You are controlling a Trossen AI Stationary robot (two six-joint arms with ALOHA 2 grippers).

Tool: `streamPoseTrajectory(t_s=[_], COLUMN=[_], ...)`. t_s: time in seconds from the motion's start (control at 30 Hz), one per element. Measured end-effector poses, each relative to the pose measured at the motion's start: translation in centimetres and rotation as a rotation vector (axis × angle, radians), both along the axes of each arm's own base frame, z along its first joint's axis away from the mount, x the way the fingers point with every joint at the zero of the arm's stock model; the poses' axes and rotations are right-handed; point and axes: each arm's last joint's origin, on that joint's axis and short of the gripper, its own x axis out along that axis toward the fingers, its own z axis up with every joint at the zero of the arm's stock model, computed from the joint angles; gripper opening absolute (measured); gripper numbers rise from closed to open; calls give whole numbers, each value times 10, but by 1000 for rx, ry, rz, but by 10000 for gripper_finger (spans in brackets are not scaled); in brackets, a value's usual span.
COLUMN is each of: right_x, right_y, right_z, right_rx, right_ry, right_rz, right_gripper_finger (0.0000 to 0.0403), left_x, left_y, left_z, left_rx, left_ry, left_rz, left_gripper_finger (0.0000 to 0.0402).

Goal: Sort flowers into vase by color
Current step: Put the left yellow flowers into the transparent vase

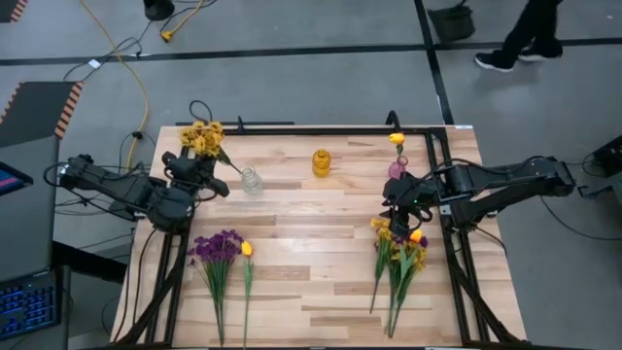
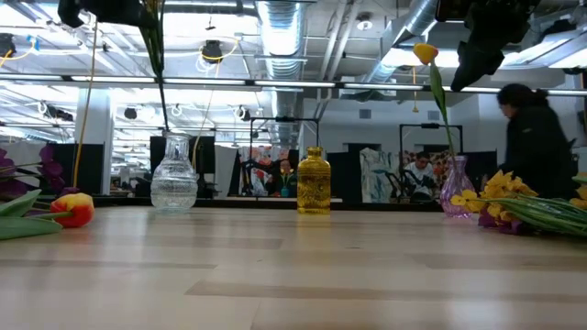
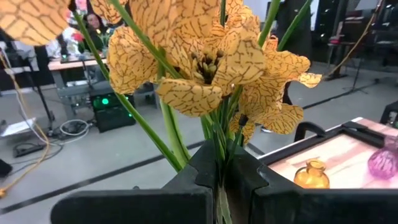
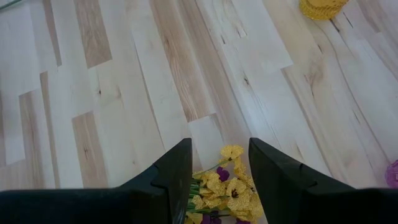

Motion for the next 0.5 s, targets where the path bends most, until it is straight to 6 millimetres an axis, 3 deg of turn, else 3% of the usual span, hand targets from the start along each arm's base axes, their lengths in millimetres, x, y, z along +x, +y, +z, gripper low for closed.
streamPoseTrajectory(t_s=[0.5], right_x=[0], right_y=[0], right_z=[0], right_rx=[0], right_ry=[0], right_rz=[0], right_gripper_finger=[185], left_x=[25], left_y=[-2], left_z=[-15], left_rx=[31], left_ry=[81], left_rz=[64], left_gripper_finger=[1])
